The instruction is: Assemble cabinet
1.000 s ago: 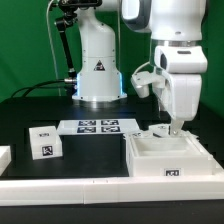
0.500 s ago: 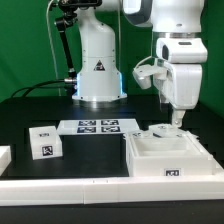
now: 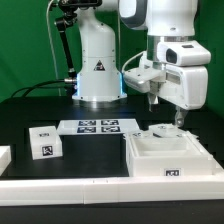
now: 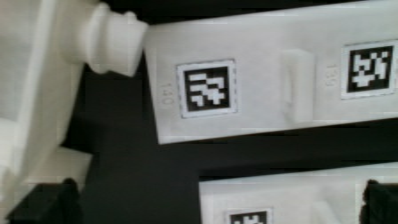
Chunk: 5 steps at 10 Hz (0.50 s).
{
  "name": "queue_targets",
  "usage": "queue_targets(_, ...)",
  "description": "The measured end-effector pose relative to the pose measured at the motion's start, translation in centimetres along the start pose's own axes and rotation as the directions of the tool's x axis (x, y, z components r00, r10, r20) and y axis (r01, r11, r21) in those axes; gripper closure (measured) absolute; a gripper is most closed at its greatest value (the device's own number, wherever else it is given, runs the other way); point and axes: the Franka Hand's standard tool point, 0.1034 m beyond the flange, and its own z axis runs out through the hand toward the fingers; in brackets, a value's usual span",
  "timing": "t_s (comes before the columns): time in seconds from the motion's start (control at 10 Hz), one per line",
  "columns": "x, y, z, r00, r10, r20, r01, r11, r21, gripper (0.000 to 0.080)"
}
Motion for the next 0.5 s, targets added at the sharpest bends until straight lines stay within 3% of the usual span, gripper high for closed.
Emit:
queue_targets(0.1,0.56,-0.38,0.02,1.000,0.012,-0.001,-0.012,1.000,0.005,0.0003)
queue_targets(0.5,0.28,-0.47,0.20,1.000,0.021,-0.003,-0.021,1.000,0.008,0.0003)
